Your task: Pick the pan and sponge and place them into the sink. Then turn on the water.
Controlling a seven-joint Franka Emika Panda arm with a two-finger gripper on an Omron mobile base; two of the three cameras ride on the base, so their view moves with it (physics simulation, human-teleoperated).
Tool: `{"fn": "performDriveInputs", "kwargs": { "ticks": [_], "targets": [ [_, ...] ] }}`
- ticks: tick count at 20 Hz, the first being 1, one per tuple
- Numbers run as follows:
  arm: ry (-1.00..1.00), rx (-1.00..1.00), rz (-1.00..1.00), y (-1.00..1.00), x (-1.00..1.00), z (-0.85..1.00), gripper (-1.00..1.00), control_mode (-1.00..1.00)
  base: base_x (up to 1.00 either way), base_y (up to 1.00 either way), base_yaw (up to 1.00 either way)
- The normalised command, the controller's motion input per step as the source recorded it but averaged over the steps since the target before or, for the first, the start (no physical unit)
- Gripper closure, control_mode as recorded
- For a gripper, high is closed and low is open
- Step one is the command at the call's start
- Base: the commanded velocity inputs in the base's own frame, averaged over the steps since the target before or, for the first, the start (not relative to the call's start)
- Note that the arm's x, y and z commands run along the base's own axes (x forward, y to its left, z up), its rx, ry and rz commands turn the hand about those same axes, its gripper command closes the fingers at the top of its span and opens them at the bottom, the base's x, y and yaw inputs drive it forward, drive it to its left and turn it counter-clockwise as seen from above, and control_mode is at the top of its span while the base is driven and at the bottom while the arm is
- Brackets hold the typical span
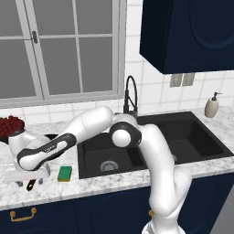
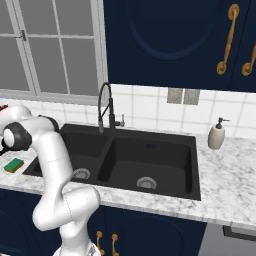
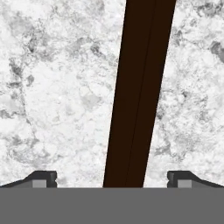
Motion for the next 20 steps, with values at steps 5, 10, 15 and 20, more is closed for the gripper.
{"fn": "performDriveInputs", "kwargs": {
  "ticks": [5,10,15,20],
  "targets": [
    [0.0,-0.01,0.0,0.0,0.0,-0.25,-1.0,-1.0,0.0,0.0,0.0],
    [0.0,-0.01,0.0,0.0,0.0,-0.12,1.0,-1.0,0.0,0.0,0.0],
    [0.0,0.0,0.0,0.0,0.0,0.0,1.0,-1.0,0.0,0.0,0.0],
    [0.0,0.0,0.0,0.0,-0.01,0.02,1.0,-1.0,0.0,0.0,0.0]
  ]
}}
